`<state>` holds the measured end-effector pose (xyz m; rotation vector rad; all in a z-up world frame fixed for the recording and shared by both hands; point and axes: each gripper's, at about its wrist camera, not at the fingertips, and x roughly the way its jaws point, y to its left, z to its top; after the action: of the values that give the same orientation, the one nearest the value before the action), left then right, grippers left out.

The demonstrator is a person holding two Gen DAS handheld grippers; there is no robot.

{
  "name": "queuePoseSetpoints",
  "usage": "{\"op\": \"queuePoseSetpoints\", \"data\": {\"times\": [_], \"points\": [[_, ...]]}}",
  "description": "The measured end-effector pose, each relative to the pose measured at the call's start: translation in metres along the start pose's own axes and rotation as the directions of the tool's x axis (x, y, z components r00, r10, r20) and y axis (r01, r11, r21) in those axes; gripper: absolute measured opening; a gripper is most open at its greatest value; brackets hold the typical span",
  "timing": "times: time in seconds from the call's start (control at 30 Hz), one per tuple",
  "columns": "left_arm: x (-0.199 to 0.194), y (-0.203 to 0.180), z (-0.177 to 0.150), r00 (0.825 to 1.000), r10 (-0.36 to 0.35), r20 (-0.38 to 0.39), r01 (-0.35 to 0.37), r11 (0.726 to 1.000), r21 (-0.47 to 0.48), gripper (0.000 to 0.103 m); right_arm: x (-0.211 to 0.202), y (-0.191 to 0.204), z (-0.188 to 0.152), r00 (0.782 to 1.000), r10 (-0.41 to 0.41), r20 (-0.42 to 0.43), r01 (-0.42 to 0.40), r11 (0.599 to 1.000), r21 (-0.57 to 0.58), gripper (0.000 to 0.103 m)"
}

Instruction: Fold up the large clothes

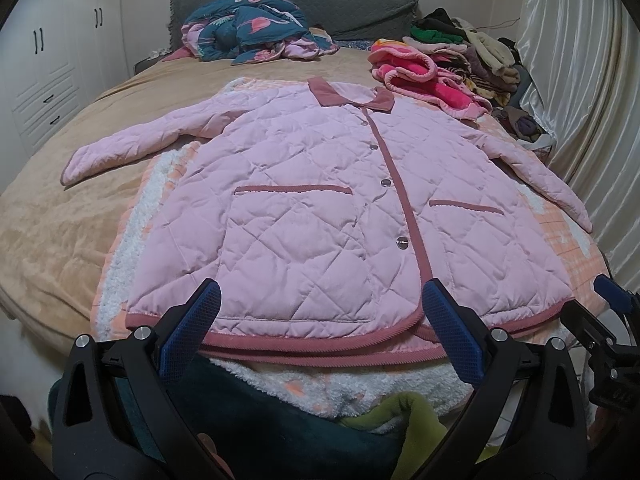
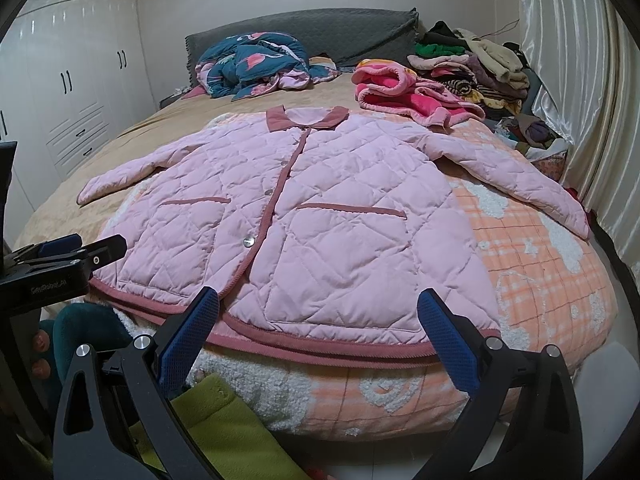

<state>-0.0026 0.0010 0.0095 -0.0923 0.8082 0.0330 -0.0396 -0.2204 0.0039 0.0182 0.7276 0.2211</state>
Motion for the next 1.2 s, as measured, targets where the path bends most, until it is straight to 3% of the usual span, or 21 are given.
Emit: {"op": "queuePoseSetpoints", "data": {"times": [0.47,1.2], "points": [[0.015,0.015,0.028,1.000,0.020,-0.009,-0.020,0.999,-0.028,0.094,0.020,-0.002,0.017,1.000,0.019,-0.024,-0.020,1.000,-0.008,0.099],[0.041,0.007,0.082,1.000,0.025,-0.006,-0.025,0.999,-0.023,0.094,0.060,-0.012,0.077,1.000,0.025,-0.009,-0.025,1.000,-0.003,0.099]]}}
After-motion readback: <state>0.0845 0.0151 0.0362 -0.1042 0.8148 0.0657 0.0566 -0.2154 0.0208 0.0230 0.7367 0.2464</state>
